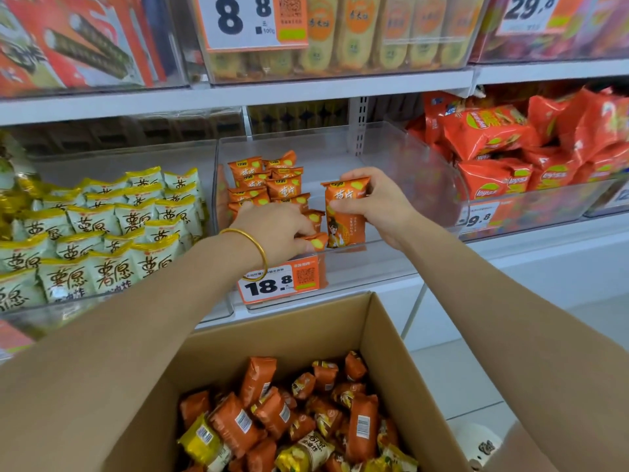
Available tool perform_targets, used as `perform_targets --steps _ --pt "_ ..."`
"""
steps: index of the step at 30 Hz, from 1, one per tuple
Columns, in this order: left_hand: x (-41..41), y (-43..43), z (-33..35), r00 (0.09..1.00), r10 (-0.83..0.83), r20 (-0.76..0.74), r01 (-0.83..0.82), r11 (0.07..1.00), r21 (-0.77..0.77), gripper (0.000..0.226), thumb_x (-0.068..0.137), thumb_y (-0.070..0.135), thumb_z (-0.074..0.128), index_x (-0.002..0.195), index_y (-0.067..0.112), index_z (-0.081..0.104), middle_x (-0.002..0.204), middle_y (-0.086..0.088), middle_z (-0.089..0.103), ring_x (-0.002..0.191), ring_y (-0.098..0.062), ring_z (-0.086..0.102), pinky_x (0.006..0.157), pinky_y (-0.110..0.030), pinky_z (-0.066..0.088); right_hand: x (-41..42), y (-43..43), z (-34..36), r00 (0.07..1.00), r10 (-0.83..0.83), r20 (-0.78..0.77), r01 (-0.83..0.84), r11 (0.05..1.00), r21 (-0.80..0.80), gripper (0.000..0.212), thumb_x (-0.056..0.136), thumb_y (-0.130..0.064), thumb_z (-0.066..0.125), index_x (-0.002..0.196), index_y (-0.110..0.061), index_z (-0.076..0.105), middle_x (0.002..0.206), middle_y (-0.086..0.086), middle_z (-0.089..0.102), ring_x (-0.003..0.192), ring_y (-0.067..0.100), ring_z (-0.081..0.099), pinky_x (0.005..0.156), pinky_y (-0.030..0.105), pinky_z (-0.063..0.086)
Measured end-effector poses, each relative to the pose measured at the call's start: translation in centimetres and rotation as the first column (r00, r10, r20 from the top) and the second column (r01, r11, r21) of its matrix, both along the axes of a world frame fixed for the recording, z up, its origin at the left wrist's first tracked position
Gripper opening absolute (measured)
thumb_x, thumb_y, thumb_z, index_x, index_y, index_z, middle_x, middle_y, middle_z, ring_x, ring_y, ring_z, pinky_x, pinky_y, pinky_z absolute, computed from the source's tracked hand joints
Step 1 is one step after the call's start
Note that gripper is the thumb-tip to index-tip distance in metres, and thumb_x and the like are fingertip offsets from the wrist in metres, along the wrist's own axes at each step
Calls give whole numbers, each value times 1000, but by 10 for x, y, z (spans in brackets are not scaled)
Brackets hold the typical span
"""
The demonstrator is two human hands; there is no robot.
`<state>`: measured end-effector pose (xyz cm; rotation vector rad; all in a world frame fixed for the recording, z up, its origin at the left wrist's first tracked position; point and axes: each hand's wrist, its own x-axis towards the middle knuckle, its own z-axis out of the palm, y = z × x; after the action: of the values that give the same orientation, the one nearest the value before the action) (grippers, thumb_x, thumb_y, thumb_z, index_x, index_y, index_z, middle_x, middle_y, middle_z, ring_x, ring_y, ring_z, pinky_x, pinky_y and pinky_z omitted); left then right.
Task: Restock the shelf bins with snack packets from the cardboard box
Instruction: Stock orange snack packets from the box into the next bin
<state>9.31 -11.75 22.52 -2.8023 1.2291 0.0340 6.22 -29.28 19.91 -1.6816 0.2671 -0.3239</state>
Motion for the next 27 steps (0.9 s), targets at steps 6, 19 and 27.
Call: perform_targets --steps 6,19,27 --pt "13 -2 13 993 22 -115 -49 969 -243 38 99 33 40 69 16 56 78 -3 57 83 -21 54 80 -39 45 15 -8 4 997 -76 -29 74 996 -56 48 73 -6 81 109 -18 52 99 0 60 92 16 60 78 30 54" --pt "118 -58 -20 991 134 -5 -133 987 89 51 100 42 18 140 25 43 158 -8 15 143 -30 17 114 -49 20 152 -21 -16 964 -241 -111 164 871 -463 60 77 -24 78 127 -12 48 128 12 55 118 27 52 96 33 41" --pt "114 -47 -18 988 151 -12 -151 988 23 53 99 45 15 141 27 41 150 -10 34 139 -26 29 113 -43 26 165 -12 -37 953 -273 -132 201 895 -397 58 80 -25 76 121 -4 42 112 13 54 114 29 54 85 32 41"
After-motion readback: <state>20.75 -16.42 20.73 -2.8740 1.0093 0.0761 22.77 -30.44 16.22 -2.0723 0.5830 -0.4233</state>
